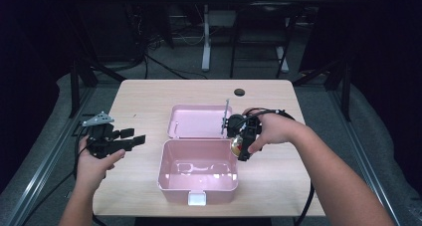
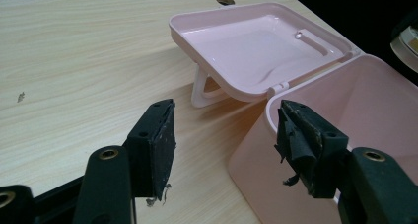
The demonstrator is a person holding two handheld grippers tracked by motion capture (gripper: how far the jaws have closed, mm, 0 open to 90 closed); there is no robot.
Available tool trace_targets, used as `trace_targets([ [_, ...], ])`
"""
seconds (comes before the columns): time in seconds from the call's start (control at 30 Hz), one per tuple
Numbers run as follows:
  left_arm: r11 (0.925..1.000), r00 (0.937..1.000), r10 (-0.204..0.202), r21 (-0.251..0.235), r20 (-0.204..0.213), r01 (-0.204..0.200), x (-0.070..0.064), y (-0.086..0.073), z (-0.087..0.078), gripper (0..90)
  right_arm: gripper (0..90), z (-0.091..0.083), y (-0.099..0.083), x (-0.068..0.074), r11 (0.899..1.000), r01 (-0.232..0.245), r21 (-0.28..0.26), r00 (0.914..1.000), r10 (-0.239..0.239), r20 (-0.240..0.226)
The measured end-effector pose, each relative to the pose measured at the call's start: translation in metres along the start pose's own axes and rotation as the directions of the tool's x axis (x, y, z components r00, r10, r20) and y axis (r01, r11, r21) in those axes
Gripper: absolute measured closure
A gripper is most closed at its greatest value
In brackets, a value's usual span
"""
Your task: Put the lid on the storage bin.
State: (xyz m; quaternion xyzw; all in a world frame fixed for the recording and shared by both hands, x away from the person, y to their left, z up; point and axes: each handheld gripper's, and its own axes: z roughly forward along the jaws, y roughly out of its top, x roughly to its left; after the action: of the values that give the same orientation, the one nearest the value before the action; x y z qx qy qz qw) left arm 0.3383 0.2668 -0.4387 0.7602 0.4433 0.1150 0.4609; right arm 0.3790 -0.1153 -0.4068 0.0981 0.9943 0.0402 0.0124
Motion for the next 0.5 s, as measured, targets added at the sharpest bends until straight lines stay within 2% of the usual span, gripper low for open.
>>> trace_targets([
  [0.5,1.0,1.0,-0.001,0.004,-0.001,0.001,0.0,0.0,0.0,39.4,19.8,0.001,0.03,0.024,0.996,0.086,0.005,0.9961,-0.086,-0.017],
])
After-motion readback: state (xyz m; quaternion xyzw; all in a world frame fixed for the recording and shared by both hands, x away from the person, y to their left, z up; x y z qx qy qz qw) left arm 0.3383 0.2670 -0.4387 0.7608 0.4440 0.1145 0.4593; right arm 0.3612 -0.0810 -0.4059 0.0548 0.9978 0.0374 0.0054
